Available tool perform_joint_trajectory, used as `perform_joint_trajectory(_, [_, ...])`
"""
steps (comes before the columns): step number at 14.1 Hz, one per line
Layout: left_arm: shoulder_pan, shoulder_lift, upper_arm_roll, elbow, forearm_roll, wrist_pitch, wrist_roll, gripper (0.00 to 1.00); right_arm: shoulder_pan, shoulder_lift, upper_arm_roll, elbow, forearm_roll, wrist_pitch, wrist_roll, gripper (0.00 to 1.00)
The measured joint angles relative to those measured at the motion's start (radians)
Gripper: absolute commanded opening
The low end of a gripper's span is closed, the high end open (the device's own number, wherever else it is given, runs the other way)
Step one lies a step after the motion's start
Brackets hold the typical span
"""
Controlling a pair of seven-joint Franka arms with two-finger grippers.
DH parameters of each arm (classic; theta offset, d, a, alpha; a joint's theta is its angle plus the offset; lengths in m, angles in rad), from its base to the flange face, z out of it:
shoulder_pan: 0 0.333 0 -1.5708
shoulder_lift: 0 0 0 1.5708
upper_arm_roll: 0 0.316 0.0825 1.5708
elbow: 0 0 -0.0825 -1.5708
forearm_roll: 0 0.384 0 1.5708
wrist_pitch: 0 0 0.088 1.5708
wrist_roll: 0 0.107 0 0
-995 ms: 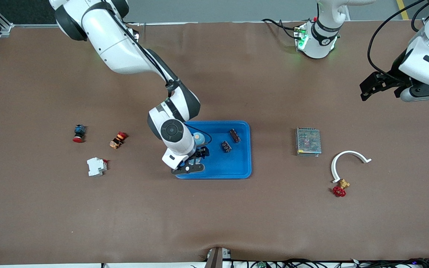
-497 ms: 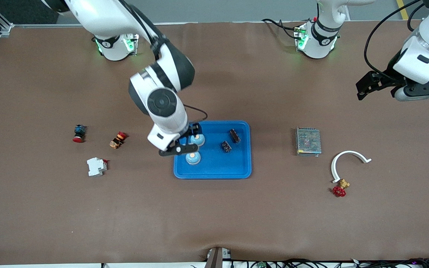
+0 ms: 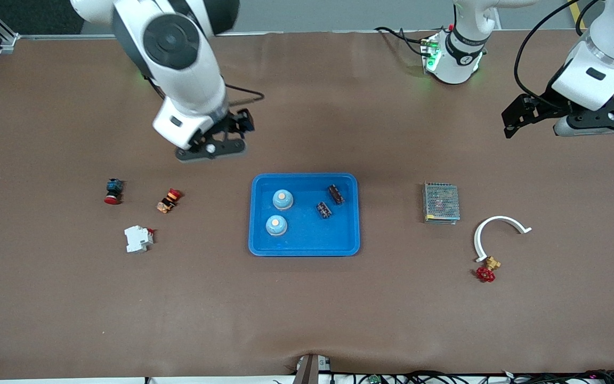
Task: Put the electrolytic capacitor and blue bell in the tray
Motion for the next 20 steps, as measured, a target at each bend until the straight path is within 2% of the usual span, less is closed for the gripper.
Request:
perform_joint_trajectory(6, [0.003, 0.000, 0.002, 0.003, 0.001, -0.017, -0.004, 1.00, -0.232, -0.307, -0.014, -0.263, 0.001, -0.005, -0.233, 1.00])
perform_joint_trajectory(9, [0.004, 0.003, 0.003, 0.003, 0.001, -0.022, -0.010, 1.00, -0.354, -0.419, -0.023, -0.396, 0.002, 0.084, -0.307, 1.00])
perform_joint_trajectory(11, [0.004, 0.008, 0.002, 0.003, 0.001, -0.022, -0.013, 1.00, -0.402, -0.462, -0.063, -0.474, 0.002, 0.163, -0.350, 1.00])
perform_joint_trajectory(14, [0.004, 0.016, 0.002, 0.003, 0.001, -0.022, -0.014, 1.00, -0.422, -0.471, -0.111, -0.485, 0.001, 0.213, -0.378, 1.00])
perform_joint_trajectory(20, [0.007, 0.019, 0.007, 0.015, 0.001, -0.022, -0.005, 1.00, -0.448, -0.408, -0.111, -0.357, 0.001, 0.226, -0.376, 1.00])
